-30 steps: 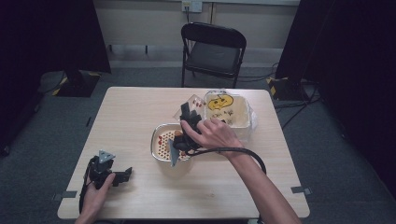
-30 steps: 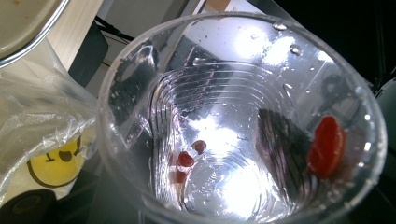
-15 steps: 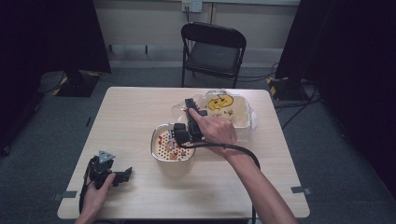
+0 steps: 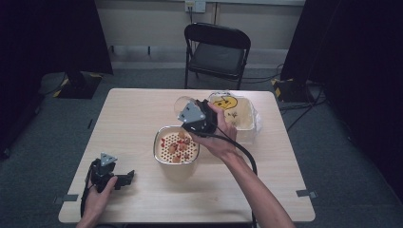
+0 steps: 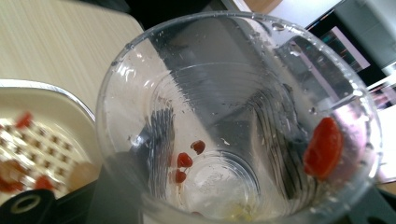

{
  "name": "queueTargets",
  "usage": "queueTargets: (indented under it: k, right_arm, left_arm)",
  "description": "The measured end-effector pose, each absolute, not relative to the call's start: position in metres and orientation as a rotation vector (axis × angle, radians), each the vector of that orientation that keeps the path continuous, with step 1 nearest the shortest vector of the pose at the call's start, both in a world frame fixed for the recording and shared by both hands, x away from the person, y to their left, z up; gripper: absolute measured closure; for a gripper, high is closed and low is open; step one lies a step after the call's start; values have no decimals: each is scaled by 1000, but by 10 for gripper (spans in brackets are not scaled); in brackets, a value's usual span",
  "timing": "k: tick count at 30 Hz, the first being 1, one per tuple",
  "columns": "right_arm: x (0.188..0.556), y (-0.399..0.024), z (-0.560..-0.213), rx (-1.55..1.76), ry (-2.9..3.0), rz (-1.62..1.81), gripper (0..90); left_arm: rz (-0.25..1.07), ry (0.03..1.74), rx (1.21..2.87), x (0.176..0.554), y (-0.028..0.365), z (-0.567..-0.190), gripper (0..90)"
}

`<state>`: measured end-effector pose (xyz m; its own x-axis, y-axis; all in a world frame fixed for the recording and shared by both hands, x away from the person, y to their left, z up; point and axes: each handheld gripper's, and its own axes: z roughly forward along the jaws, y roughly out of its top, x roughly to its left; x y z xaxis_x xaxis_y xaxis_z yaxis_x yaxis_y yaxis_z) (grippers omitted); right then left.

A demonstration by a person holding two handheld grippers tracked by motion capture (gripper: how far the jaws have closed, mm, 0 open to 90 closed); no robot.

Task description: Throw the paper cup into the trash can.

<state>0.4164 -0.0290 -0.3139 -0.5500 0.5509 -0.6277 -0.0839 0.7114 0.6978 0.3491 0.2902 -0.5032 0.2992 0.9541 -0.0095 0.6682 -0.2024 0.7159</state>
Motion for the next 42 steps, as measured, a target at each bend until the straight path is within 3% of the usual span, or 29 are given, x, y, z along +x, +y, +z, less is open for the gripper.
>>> queueTargets:
  k: [18,32,42]
  right_arm:
    - [436,-63,-294,709,2004,1597,489]
    - [461,-114,-280,894,1898,1545,489]
    - [479,-152,-291,1033,1889,1425,479]
  left_arm:
    - [596,1441,1953,349,290,-503,0]
    - [596,1441,1953,349,290,-503,0]
    - [596,1441,1953,349,290,-503,0]
